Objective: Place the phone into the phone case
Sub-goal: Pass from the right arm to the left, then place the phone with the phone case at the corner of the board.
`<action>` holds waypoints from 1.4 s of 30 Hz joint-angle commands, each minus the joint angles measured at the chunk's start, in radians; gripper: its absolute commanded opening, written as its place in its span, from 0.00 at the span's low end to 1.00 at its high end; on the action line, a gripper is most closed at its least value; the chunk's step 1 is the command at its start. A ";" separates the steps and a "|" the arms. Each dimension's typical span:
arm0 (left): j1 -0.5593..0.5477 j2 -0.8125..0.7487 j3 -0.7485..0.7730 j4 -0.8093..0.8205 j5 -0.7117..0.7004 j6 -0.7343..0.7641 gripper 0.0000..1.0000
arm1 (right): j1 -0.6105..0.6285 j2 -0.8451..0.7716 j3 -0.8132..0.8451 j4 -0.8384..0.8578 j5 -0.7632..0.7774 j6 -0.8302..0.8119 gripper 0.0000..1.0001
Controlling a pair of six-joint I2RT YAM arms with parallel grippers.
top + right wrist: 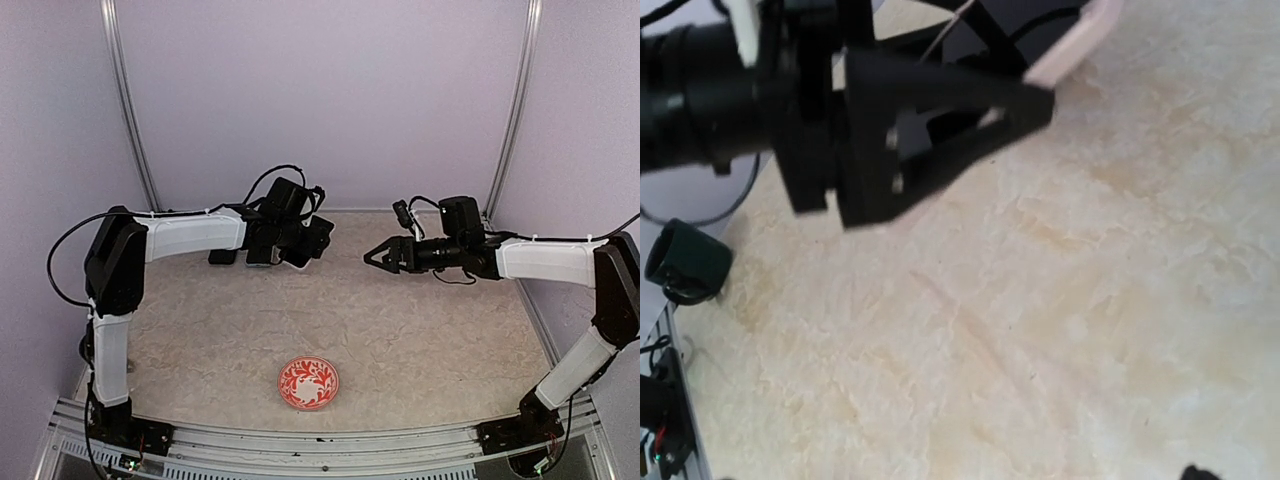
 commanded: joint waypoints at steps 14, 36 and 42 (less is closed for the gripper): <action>0.066 0.175 0.213 0.082 -0.099 -0.346 0.40 | -0.011 -0.023 -0.042 0.032 -0.012 0.015 0.94; 0.111 0.356 0.300 0.170 -0.187 -0.501 0.41 | -0.011 -0.017 -0.082 0.082 -0.048 0.040 0.95; 0.112 0.400 0.329 0.161 -0.231 -0.520 0.45 | -0.011 -0.011 -0.084 0.088 -0.055 0.042 0.95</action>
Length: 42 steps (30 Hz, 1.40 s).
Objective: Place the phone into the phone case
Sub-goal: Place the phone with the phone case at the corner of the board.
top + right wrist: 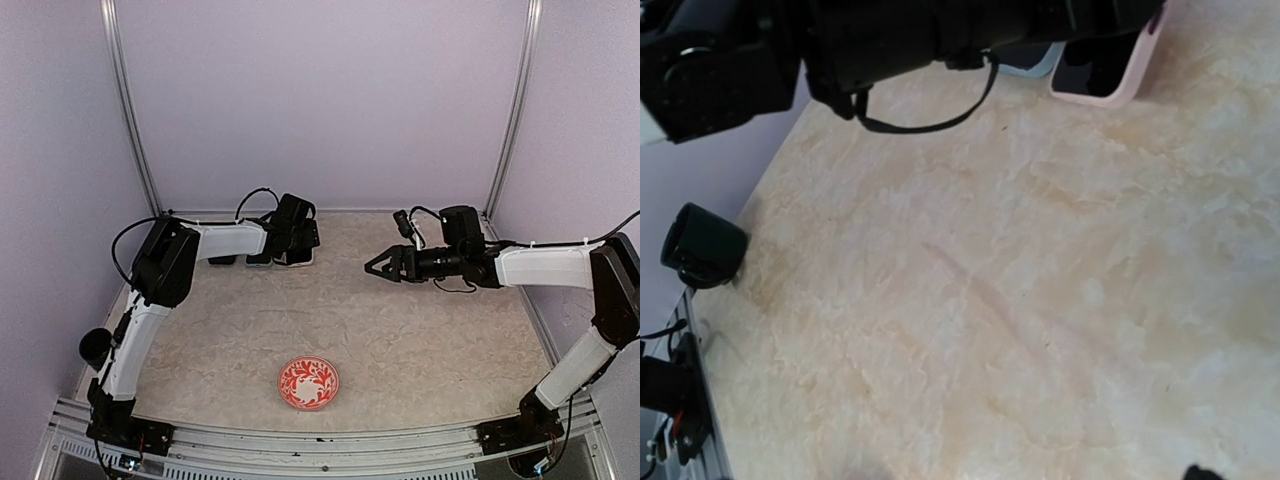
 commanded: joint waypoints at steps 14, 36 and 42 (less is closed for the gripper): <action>0.004 0.095 0.121 0.057 -0.061 -0.038 0.51 | -0.011 -0.012 -0.023 0.029 -0.027 0.010 0.95; 0.006 0.105 0.131 0.087 -0.063 -0.034 0.62 | -0.011 -0.018 -0.046 0.059 -0.044 0.023 0.95; 0.006 0.105 0.130 0.088 -0.076 -0.026 0.64 | -0.011 -0.018 -0.050 0.067 -0.049 0.026 0.95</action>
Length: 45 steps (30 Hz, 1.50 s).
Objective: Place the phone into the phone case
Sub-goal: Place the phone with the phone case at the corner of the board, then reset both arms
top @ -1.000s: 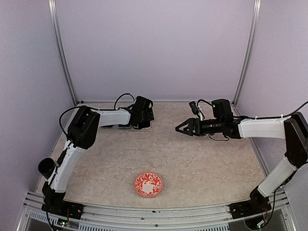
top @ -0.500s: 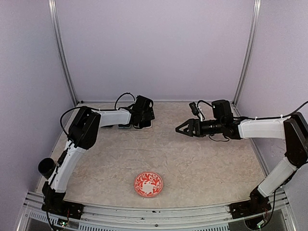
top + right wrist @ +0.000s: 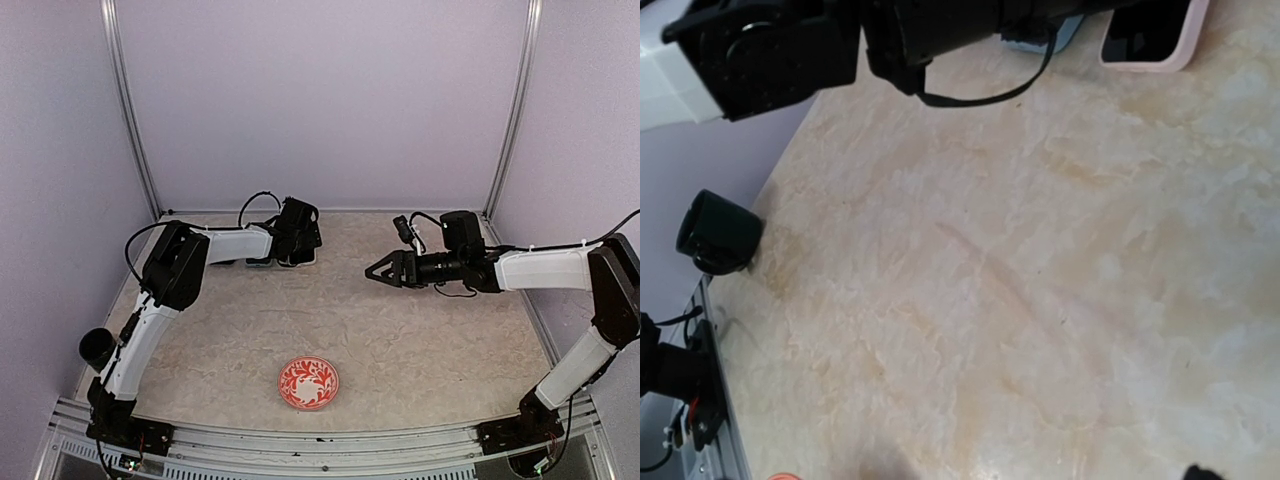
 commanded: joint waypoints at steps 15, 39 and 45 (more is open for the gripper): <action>0.008 0.009 0.043 0.070 -0.032 0.013 0.80 | -0.011 -0.022 -0.020 0.041 -0.022 0.015 0.95; 0.004 -0.026 -0.011 0.083 -0.045 0.030 0.99 | -0.011 -0.026 -0.015 0.026 -0.016 -0.002 0.96; -0.003 -0.142 -0.112 0.117 -0.055 0.055 0.99 | -0.012 -0.029 0.001 -0.017 0.019 -0.035 0.99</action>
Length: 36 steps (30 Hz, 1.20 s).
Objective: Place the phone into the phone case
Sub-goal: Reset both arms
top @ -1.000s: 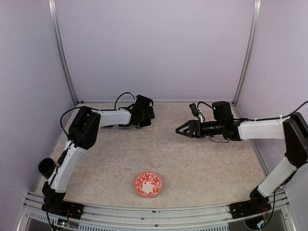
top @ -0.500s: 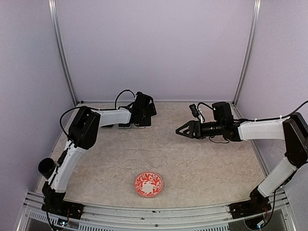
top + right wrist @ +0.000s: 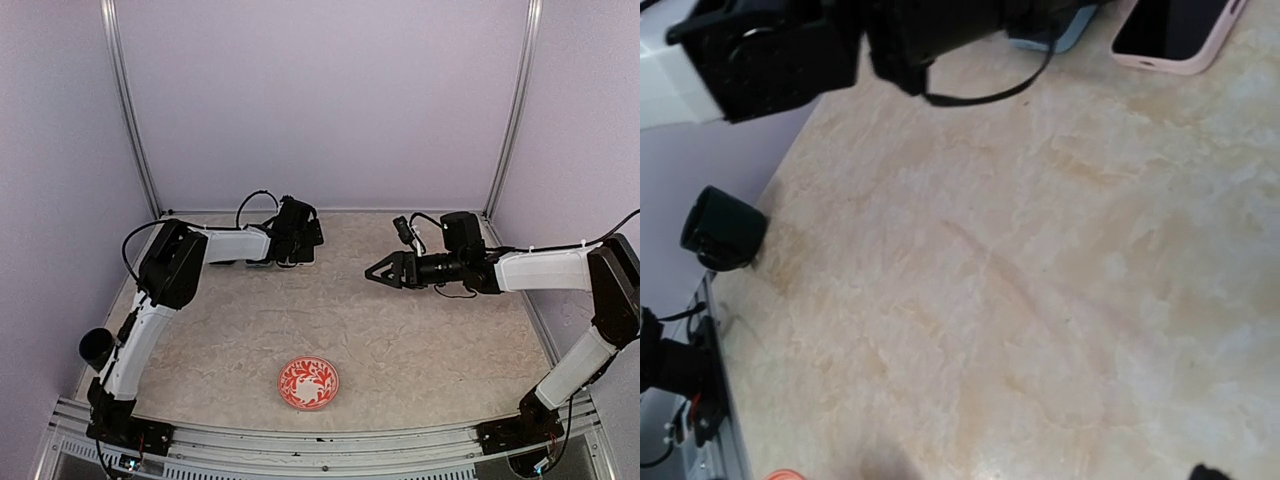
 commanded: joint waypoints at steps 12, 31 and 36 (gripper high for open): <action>-0.020 -0.425 -0.399 0.085 -0.015 0.180 0.99 | -0.046 -0.069 0.036 -0.138 0.162 -0.132 1.00; -0.018 -0.928 -0.934 0.185 0.036 0.287 0.99 | -0.057 -0.265 -0.086 -0.152 0.666 -0.329 1.00; -0.010 -1.082 -1.073 0.222 0.038 0.280 0.99 | -0.058 -0.344 -0.183 -0.042 0.767 -0.381 1.00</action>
